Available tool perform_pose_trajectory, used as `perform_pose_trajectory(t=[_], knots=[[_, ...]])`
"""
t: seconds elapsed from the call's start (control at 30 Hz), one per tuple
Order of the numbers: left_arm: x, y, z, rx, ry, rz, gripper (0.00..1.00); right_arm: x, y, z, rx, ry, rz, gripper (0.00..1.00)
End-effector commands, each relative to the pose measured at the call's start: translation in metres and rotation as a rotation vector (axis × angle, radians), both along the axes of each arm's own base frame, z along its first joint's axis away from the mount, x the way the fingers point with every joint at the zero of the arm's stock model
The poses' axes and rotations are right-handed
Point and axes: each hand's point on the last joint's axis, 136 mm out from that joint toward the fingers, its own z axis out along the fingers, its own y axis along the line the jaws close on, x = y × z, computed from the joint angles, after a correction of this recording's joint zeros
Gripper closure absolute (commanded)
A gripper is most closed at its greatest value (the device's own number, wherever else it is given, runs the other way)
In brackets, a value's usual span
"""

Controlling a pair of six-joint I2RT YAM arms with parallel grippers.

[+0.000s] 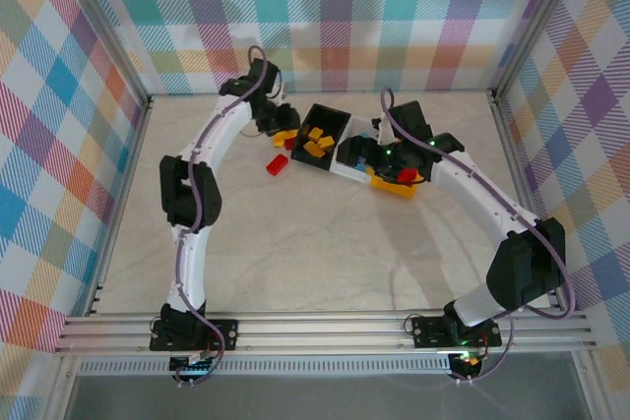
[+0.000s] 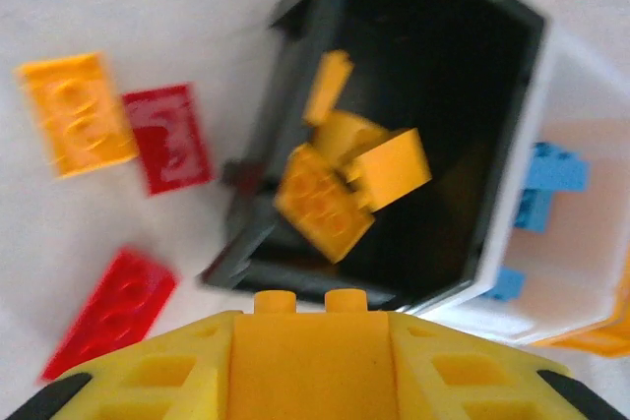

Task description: Sort the legos into containers by color

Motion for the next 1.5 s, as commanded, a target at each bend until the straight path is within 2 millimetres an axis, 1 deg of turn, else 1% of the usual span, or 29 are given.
perform_pose_trajectory(t=[0.0,0.03,0.1,0.13,0.23,0.33,0.4,0.47,0.57,0.63,0.73,0.8,0.87,0.97,1.17,1.3,1.47], knots=[[0.006,-0.025,-0.017,-0.025,0.038,-0.016,0.61,-0.004,-0.001,0.010,0.010,-0.036,-0.005,0.01],[0.011,-0.030,-0.019,-0.032,0.031,-0.014,0.59,-0.004,-0.002,0.011,0.007,-0.037,-0.004,0.01],[0.017,-0.036,-0.025,-0.042,0.028,-0.004,0.47,-0.005,-0.003,0.011,0.001,-0.040,-0.002,0.01],[0.019,-0.037,-0.027,-0.046,0.029,0.000,0.43,-0.005,-0.002,0.011,-0.002,-0.041,0.002,0.01],[0.025,-0.040,-0.025,-0.055,0.013,-0.002,0.37,-0.004,-0.002,0.012,-0.004,-0.043,0.007,0.01],[0.023,-0.039,-0.013,-0.051,-0.015,-0.027,0.35,-0.003,0.000,0.010,-0.005,-0.038,0.016,0.01],[0.017,-0.033,-0.003,-0.021,-0.032,-0.045,0.35,-0.002,0.003,0.007,0.000,-0.028,0.026,0.01],[0.007,-0.021,0.005,0.041,-0.051,-0.067,0.34,0.000,0.006,0.003,0.010,-0.019,0.035,0.01],[-0.015,0.004,0.013,0.172,-0.078,-0.114,0.33,0.002,0.012,-0.002,0.029,-0.002,0.049,0.02],[-0.033,0.026,0.008,0.287,-0.068,-0.163,0.30,0.003,0.015,-0.005,0.036,0.007,0.059,0.02],[-0.057,0.052,-0.010,0.398,-0.034,-0.237,0.27,0.002,0.017,-0.008,0.047,0.013,0.067,0.02],[-0.064,0.065,-0.021,0.397,-0.014,-0.247,0.26,0.000,0.017,-0.010,0.045,0.019,0.073,0.02],[-0.066,0.074,-0.032,0.376,0.004,-0.240,0.24,-0.003,0.016,-0.011,0.042,0.021,0.076,0.02],[-0.066,0.077,-0.048,0.350,0.035,-0.267,0.24,-0.006,0.013,-0.011,0.035,0.019,0.081,0.02],[-0.064,0.072,-0.081,0.345,0.092,-0.305,0.24,-0.012,0.008,-0.009,0.007,0.009,0.090,0.01],[-0.063,0.068,-0.094,0.327,0.114,-0.309,0.24,-0.015,0.006,-0.011,-0.002,0.010,0.095,0.01],[-0.059,0.064,-0.108,0.321,0.136,-0.317,0.24,-0.016,0.004,-0.018,-0.008,0.021,0.091,0.01]])
